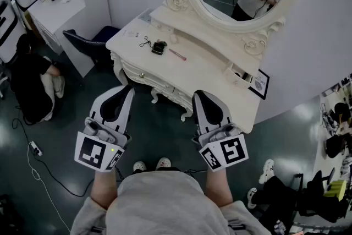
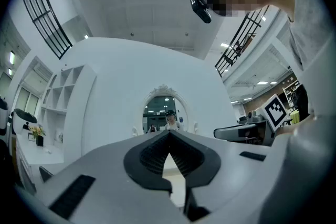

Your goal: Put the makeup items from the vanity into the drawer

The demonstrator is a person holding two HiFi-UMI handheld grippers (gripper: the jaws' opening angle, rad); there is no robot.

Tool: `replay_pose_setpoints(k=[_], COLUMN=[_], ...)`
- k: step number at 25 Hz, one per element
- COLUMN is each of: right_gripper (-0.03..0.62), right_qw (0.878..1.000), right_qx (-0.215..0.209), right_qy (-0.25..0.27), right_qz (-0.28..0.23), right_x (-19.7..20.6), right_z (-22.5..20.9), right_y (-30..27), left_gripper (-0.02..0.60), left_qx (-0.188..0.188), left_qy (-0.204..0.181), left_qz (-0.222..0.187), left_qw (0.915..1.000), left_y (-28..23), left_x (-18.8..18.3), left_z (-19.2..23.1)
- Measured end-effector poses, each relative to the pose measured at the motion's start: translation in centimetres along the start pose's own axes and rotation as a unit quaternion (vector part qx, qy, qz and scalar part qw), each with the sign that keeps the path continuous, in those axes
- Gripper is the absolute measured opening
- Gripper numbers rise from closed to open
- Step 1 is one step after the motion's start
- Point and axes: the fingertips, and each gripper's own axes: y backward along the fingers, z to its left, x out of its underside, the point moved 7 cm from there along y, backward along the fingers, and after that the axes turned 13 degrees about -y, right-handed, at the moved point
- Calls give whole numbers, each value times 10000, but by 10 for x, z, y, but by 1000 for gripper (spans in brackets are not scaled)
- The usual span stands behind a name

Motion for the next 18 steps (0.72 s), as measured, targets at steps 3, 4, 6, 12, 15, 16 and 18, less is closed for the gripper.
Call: replay_pose_setpoints(k=[3,4,6,12,15,16,18], right_gripper=[25,25,25,25,25,25,25], right_qw=[10000,10000,10000,9998,9998,9997,9996], right_qx=[-40,-53,-83,-180,-211,-219,-257], right_qy=[-13,-14,-13,-15,-21,-43,-117], right_qz=[14,23,36,62,64,48,15], right_x=[-1,-1,-1,-3,-3,-3,-2], right_z=[-2,-3,-6,-19,-28,-32,-38], right_y=[-1,-1,-2,-9,-12,-12,-13], left_gripper=[14,14,14,12,14,14,14], left_qx=[-15,-18,-21,-81,-115,-111,-143], left_qy=[12,13,8,-23,-62,-82,-112], left_qz=[14,13,7,47,105,162,221], left_qw=[10000,10000,10000,10000,9999,9998,9996], left_y=[-3,-5,-8,-20,-26,-26,-27], left_x=[-1,-1,-1,-1,0,2,3], left_z=[-2,-3,-4,-9,-12,-14,-18])
